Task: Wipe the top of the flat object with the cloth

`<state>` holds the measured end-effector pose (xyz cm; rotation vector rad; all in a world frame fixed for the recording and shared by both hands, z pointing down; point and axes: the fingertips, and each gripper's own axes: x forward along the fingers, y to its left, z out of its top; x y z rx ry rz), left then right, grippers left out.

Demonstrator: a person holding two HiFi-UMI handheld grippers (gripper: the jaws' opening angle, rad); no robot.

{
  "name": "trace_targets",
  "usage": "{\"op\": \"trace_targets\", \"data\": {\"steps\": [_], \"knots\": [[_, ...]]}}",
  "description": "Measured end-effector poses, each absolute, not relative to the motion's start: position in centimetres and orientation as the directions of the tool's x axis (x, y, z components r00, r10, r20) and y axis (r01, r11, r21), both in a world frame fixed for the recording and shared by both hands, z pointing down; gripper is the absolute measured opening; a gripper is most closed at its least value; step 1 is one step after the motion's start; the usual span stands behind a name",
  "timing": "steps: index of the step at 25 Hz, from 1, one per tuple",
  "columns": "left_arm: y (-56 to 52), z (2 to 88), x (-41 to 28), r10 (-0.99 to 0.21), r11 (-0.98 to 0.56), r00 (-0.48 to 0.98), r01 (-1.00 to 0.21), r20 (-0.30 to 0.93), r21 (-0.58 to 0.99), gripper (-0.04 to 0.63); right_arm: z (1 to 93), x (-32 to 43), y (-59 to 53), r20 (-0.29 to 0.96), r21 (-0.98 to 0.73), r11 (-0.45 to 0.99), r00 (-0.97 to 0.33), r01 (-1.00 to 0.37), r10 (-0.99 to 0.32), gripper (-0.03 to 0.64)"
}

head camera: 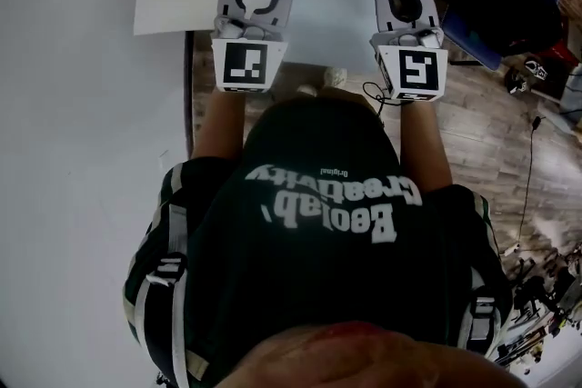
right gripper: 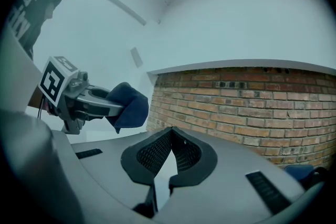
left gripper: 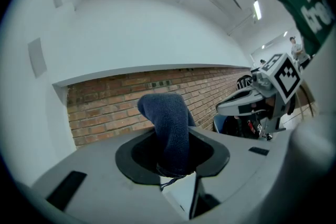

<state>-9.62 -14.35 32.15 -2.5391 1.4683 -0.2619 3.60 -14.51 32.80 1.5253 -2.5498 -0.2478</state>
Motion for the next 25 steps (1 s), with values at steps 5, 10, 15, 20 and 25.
{"op": "trace_targets", "data": {"steps": [5,10,15,20,25], "knots": [[-17.1,30.6,-9.3,-0.894,-0.447,0.440,-0.850,0.091,-0.279,0.117,31.3,4.4,-18.2,0.048,0.186,0.497,-0.498,-0.848,-0.866,-0.005],[-18.5,31.2,-9.8,-0.904,-0.427,0.411,-0.856,0.117,-0.291,0.117,31.9,4.4,-19.4,0.057,0.165,0.514,-0.513,-0.842,-0.857,-0.005],[-20.6,33.2,-9.4,-0.894,-0.449,0.425,-0.847,0.144,-0.285,0.117,33.1,5.2,-21.2,0.068,0.161,0.498,-0.493,-0.852,-0.867,-0.005],[-22.0,34.4,-10.1,-0.877,-0.481,0.449,-0.829,0.172,-0.285,0.117,33.0,5.0,-22.2,0.078,0.172,0.471,-0.465,-0.865,-0.882,-0.005],[-23.8,36.2,-11.1,-0.862,-0.503,0.454,-0.820,0.224,-0.272,0.117,32.5,4.6,-23.6,0.087,0.182,0.460,-0.452,-0.869,-0.888,-0.005]]}}
